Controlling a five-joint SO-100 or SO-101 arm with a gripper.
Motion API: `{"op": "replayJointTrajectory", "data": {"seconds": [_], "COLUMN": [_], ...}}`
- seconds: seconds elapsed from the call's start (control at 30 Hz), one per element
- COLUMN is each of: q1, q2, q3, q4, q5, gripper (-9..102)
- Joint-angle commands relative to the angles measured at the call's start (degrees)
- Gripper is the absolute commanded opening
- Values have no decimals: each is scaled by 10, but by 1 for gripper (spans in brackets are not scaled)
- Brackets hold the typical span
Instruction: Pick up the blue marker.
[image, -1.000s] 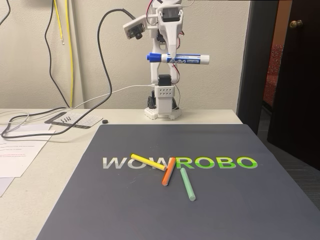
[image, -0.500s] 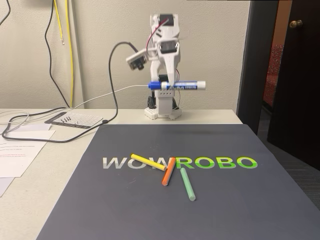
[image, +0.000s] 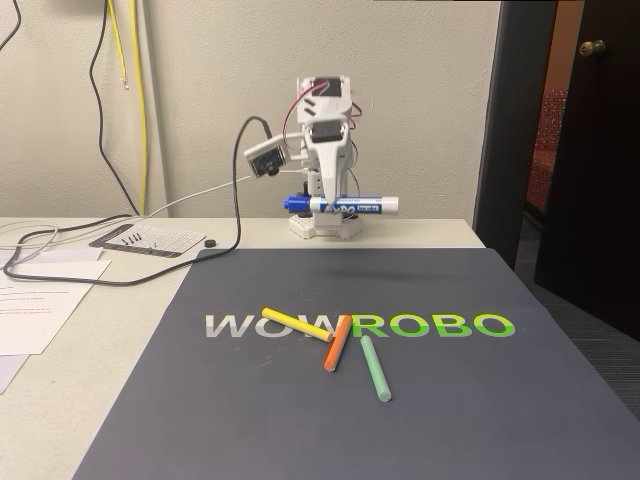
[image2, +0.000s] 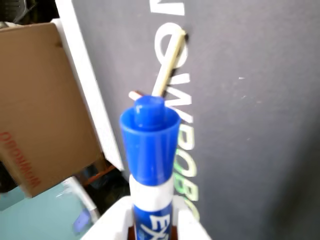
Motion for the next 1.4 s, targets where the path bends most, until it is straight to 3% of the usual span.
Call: {"op": "replayJointTrajectory", "data": {"seconds": [0.0,0.8,1.37], "q1": [6,-11,-14], "q2": [25,273,275], "q3": [22,230,241], "q4": [-26,-82,-106], "q5": [-11,-27,-11], "gripper": [0,0,0]}}
